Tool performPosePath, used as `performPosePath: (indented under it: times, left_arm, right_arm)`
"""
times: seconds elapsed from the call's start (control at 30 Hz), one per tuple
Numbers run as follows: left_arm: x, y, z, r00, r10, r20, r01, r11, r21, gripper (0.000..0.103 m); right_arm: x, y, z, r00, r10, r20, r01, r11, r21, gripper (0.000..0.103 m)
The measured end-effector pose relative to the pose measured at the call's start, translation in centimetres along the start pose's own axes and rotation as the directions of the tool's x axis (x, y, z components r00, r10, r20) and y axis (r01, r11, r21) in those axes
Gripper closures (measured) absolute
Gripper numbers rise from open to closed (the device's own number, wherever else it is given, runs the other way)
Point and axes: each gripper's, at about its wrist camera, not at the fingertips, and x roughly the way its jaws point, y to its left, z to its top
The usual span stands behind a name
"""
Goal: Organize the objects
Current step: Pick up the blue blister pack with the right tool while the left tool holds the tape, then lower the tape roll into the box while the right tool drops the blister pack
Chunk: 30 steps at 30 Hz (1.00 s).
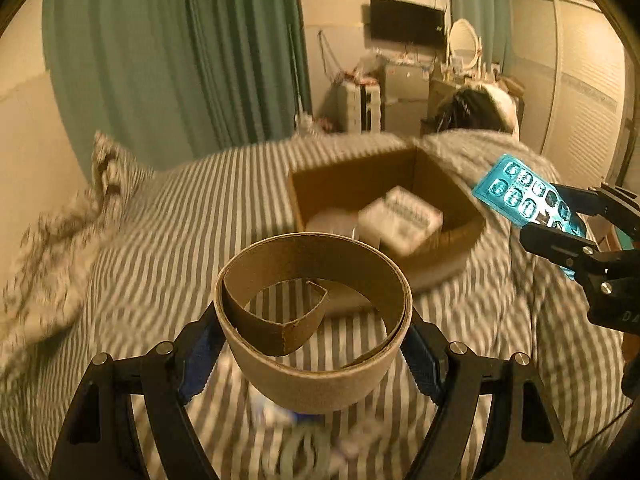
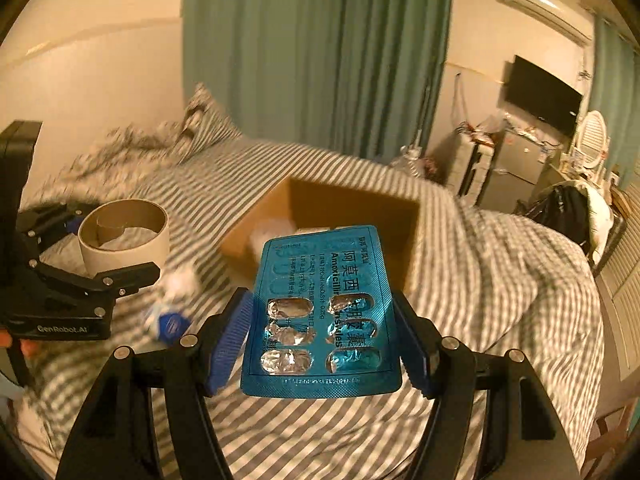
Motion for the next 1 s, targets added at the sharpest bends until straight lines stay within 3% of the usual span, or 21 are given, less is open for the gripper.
performPosePath:
  times: [0.2,0.4,0.63,0.8,0.83,0.87,0.9,0.93,1.0]
  left_arm:
    - [4.7,-0.8,6.5,0.999,0.01,0.037,-0.011,1.0,0.027,0.021]
    - [10.7,-1.3,10.6,0.998,-0.033,0.049,0.031,0.998,0.051,0.021]
    - [17.4,-1.5,10.9,0.997,-0.069,-0.032,0.071,0.996,0.056,0.021]
    - [19.7,-1.4,10.6,0.993,-0.093,-0.076,0.097,0.994,0.045,0.019]
    - [19.7,-1.5,10.6,0.992,-0.1,-0.079,0.103,0.994,0.046,0.019]
    - [19.4,-1.7,10.4,0.991,-0.105,-0.078,0.109,0.993,0.046,0.019]
    - [19.1,-1.7,10.4,0.992,-0.105,-0.071,0.109,0.993,0.045,0.014]
    - [18.8,-1.9,10.4,0.993,-0.1,-0.066,0.103,0.994,0.044,0.004]
    - [17.5,-1.8,10.6,0.996,-0.075,-0.041,0.077,0.996,0.043,0.0]
  right_arm:
    - [2.9,-3.7,4.7,1.0,-0.014,0.016,0.013,0.999,0.049,0.035]
    - [7.9,-6.5,7.9,0.999,0.027,-0.023,-0.025,0.994,0.103,0.035]
    - [14.5,-8.5,8.4,0.994,0.058,-0.089,-0.042,0.984,0.175,0.035]
    - [15.9,-8.9,8.0,0.995,0.058,-0.084,-0.041,0.98,0.193,0.034]
    - [15.9,-9.0,8.0,0.995,0.058,-0.08,-0.041,0.979,0.198,0.032]
    - [15.8,-9.2,8.0,0.996,0.054,-0.074,-0.038,0.978,0.205,0.024]
    - [15.6,-9.3,8.0,0.997,0.048,-0.066,-0.033,0.977,0.211,0.017]
    - [15.1,-9.4,8.2,0.998,0.042,-0.053,-0.029,0.976,0.217,0.016]
    - [14.1,-9.5,8.5,0.999,0.035,-0.033,-0.027,0.975,0.22,0.016]
